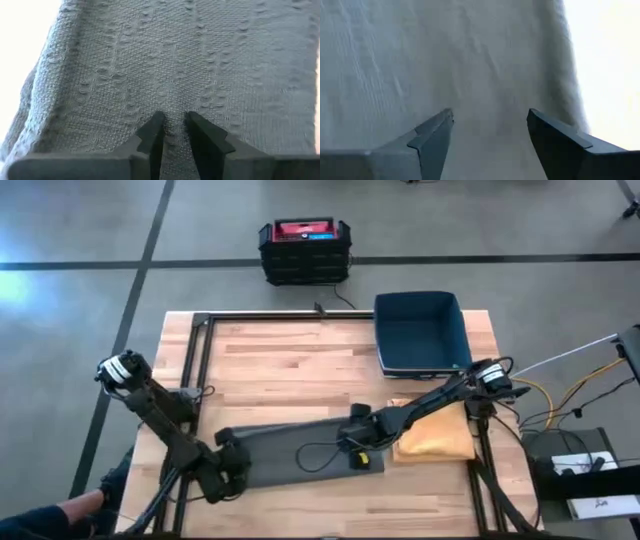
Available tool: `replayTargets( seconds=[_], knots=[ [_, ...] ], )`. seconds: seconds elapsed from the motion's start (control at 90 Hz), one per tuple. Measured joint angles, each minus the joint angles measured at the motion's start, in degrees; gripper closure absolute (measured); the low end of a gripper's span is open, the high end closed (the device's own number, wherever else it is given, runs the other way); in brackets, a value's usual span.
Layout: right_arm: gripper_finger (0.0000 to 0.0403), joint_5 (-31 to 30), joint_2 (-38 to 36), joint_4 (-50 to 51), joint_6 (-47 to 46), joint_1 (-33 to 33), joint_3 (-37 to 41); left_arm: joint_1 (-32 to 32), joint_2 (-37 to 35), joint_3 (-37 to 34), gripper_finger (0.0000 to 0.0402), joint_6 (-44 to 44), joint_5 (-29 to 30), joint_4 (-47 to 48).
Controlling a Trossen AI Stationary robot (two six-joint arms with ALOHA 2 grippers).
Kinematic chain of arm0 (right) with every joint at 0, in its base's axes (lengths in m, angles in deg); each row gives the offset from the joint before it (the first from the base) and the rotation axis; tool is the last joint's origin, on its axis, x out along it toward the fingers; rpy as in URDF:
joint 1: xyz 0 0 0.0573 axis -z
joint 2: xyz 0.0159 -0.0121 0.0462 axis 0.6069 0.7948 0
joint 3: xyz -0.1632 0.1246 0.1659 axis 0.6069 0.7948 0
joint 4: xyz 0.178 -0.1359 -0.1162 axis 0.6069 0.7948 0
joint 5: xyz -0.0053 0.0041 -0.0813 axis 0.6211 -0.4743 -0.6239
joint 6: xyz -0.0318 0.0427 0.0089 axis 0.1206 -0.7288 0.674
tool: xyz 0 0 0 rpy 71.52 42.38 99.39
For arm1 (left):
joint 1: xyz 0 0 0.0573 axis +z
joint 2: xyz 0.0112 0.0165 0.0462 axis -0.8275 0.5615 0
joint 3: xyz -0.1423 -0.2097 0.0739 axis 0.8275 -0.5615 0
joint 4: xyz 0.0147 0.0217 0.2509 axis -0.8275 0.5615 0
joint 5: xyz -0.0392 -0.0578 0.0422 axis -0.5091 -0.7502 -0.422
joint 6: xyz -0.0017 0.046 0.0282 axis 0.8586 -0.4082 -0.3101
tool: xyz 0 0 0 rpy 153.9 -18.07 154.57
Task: Fold towel
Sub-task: Fold the gray towel
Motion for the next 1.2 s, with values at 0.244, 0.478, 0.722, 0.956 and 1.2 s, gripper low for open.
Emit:
replayTargets(
  seconds=[0.244, 0.478, 0.722, 0.956, 1.2],
  knots=[
    [0.0170, 4.93, -6.46, 8.45, -13.25, -0.90, -3.21, -1.26, -5.84, 1.21, 0.0329, 4.43, 0.39, 5.23],
    [0.0132, 3.70, -8.75, 5.92, -33.51, -3.34, 1.62, -0.99, -11.62, 5.06, 0.0329, -3.59, 18.39, 4.21],
    [0.0108, 4.21, -8.86, 2.06, -45.87, -3.04, 9.71, 0.89, -10.02, 2.57, 0.0329, -8.06, 22.57, -1.25],
    [0.0120, 6.39, -8.30, -14.68, -53.07, -2.69, 18.11, 1.35, -4.71, -0.24, 0.0329, -8.64, 20.06, -6.81],
    [0.0132, 4.03, -7.23, -29.10, -54.74, -2.76, 21.04, 1.97, 0.09, -0.44, 0.0329, -8.65, 18.45, -7.41]
  ],
)
